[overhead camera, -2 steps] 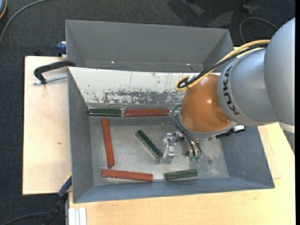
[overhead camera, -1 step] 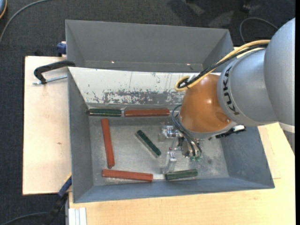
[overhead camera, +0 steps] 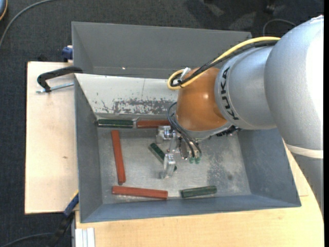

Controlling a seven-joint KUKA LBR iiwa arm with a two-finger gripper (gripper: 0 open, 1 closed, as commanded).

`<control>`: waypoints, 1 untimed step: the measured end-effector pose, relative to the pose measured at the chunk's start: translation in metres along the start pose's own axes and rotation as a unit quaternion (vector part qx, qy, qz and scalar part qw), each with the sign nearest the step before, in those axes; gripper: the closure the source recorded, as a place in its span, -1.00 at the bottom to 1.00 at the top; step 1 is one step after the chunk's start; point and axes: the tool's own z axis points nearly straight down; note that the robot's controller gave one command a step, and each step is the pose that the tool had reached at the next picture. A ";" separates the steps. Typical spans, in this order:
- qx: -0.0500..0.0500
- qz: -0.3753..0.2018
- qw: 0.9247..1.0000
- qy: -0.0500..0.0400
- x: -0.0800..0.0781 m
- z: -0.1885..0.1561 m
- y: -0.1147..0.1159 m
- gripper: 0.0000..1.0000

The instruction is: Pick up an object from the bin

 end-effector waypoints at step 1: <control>0.001 0.002 1.000 0.002 0.002 0.001 -0.003 1.00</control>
Offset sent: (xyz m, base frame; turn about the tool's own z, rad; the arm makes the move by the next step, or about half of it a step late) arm 0.0000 0.0000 0.0000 0.0000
